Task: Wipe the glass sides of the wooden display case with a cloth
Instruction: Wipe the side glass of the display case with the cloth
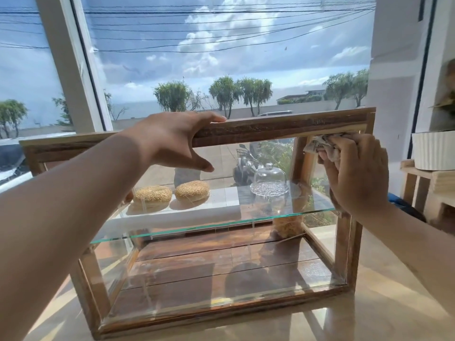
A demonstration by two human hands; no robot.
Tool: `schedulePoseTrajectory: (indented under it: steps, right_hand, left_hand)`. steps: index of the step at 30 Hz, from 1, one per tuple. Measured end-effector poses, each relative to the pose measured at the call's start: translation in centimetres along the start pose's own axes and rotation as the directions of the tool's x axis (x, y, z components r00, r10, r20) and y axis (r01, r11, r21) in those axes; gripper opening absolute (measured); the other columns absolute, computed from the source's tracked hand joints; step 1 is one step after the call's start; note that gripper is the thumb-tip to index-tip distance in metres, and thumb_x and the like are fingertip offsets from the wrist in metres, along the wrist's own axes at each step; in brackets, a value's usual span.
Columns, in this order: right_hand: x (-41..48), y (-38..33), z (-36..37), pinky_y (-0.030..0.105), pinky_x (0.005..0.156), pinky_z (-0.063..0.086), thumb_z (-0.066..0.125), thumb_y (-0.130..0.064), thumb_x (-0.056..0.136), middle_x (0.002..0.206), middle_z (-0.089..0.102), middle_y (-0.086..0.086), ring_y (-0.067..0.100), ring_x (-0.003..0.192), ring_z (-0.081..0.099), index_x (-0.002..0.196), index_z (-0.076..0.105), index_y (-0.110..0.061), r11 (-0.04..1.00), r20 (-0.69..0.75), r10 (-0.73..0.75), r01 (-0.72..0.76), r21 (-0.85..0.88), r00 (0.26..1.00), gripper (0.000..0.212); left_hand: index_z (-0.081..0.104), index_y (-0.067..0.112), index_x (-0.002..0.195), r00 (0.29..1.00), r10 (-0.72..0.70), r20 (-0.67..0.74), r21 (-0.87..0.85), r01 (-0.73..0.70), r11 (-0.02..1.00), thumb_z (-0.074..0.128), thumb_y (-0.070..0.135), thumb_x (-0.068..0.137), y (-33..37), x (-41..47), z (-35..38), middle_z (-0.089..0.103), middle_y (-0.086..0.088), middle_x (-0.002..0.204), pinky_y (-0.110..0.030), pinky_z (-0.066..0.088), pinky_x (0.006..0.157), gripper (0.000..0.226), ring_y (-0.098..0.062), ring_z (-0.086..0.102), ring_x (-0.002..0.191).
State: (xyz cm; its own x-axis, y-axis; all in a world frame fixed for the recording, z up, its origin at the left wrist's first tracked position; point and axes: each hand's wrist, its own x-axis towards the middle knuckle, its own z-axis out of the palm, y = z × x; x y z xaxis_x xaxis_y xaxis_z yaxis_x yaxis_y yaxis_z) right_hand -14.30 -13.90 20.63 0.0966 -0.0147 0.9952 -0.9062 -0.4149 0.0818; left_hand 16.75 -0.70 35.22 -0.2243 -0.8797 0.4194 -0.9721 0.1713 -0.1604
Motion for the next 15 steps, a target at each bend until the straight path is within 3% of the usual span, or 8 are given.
schedulePoseTrajectory:
  steps: [4, 10, 15]
  right_hand:
    - [-0.5, -1.3, 0.8, 0.044, 0.085, 0.045, 0.055, -0.028, 0.101, 0.117, 0.054, 0.023, 0.036, 0.103, 0.05, 0.121, 0.049, -0.007, 0.985, -0.028, 0.167, -0.166, 0.048, 0.986, 0.03]
    - [-1.2, -1.4, 0.4, 0.045, 0.086, 0.047, 0.051, -0.033, 0.103, 0.119, 0.051, 0.02, 0.035, 0.106, 0.049, 0.122, 0.052, -0.004, 0.967, -0.025, 0.236, -0.233, 0.099, 0.971, 0.035]
    - [-0.2, -4.0, 1.0, 0.041, 0.093, 0.047, 0.049, -0.032, 0.101, 0.125, 0.05, 0.021, 0.033, 0.112, 0.048, 0.125, 0.053, -0.001, 0.895, -0.066, 0.429, -0.414, 0.17, 0.901, 0.039]
  left_hand:
    - [0.022, 0.061, 0.139, 0.999, -0.023, -0.044, 0.021, 0.024, 0.999, 0.071, 0.073, 0.066, 0.3, 0.0, 0.2, 0.053, 0.025, 0.133, -0.026, 0.043, 0.075, 0.089, -0.011, 0.055, 0.108]
    - [0.021, 0.061, 0.141, 0.997, -0.037, -0.065, 0.084, 0.042, 0.996, 0.065, 0.078, 0.066, 0.5, 0.0, 0.2, 0.053, 0.024, 0.134, -0.026, 0.037, 0.064, 0.088, -0.011, 0.054, 0.103]
    - [0.024, 0.06, 0.14, 0.997, -0.047, -0.066, 0.08, 0.052, 0.995, 0.066, 0.078, 0.066, 0.5, 0.1, 0.3, 0.053, 0.025, 0.133, -0.025, 0.035, 0.061, 0.087, -0.009, 0.05, 0.097]
